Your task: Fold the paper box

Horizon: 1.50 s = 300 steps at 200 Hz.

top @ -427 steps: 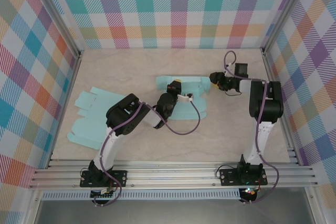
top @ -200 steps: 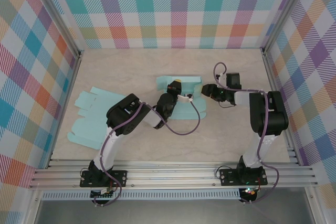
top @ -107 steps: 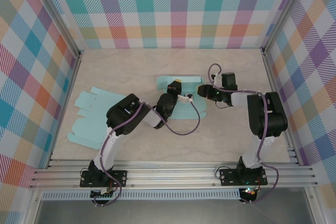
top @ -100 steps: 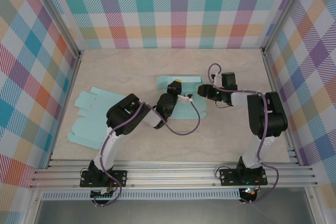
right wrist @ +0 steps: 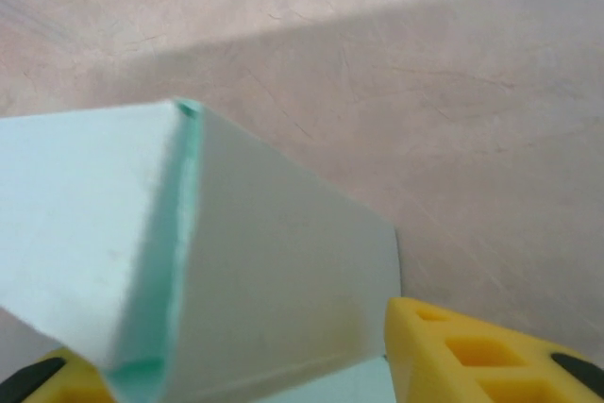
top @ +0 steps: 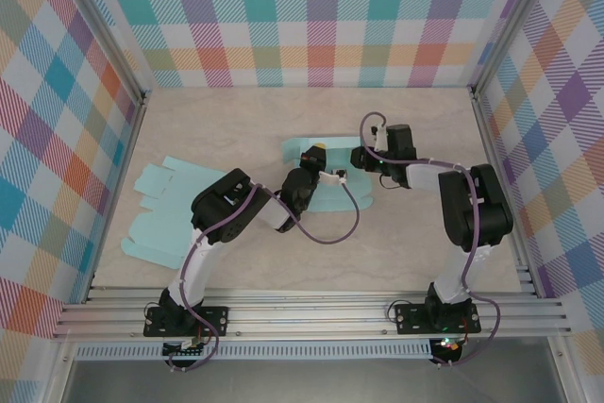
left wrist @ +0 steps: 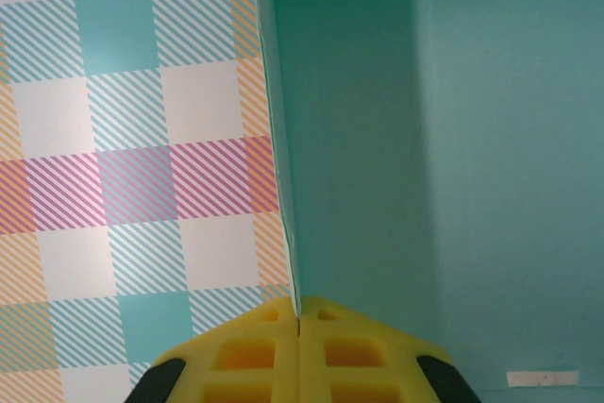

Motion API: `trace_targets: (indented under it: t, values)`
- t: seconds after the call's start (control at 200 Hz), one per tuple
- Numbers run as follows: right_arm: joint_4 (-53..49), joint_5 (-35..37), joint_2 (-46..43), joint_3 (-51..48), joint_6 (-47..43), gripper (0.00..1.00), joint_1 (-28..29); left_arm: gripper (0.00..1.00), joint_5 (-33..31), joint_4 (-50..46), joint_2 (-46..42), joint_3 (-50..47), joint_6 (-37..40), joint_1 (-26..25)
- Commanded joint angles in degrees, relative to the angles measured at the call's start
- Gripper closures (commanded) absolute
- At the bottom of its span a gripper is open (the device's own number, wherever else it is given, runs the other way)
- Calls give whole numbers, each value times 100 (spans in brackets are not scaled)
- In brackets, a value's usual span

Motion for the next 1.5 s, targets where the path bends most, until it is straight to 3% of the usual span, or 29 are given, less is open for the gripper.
trace_targets:
  t: [0.0, 0.39, 0.585, 0.67, 0.77, 0.93, 1.025, 1.23, 1.39, 1.495]
  values:
    - [613, 724, 94, 40, -132, 58, 143, 100, 204, -160, 21, -103, 60, -74]
    - [931, 1536, 106, -70, 32, 63, 305, 100, 197, -305, -184, -108, -160, -88]
    - [738, 1888, 124, 34, 54, 85, 406, 100, 83, -584, -425, -121, -644, -157]
    - [803, 1999, 77, -41, 26, 91, 441, 83, 11, -644, -577, -133, -962, -183]
    - [852, 2193, 7, -107, -82, 94, 494, 53, -146, -819, -866, -121, -1459, -248]
    - [783, 2387, -189, -208, -265, 97, 565, 14, -430, -1275, -1579, -209, -2609, -287]
    - [719, 2525, -405, -324, -335, 99, 606, 3, -708, -1520, -2076, -311, -3355, -291]
    - [599, 2604, -860, -619, -331, 100, 626, 0, -1492, -2760, -3760, -671, -6091, -284]
    - [319, 2597, -1208, -769, -265, 100, 634, 0, -1668, -5406, -5136, -574, -9652, 24]
    - [175, 2569, -1361, -859, -163, 100, 641, 0, -932, -7108, -5638, -526, -12078, 620]
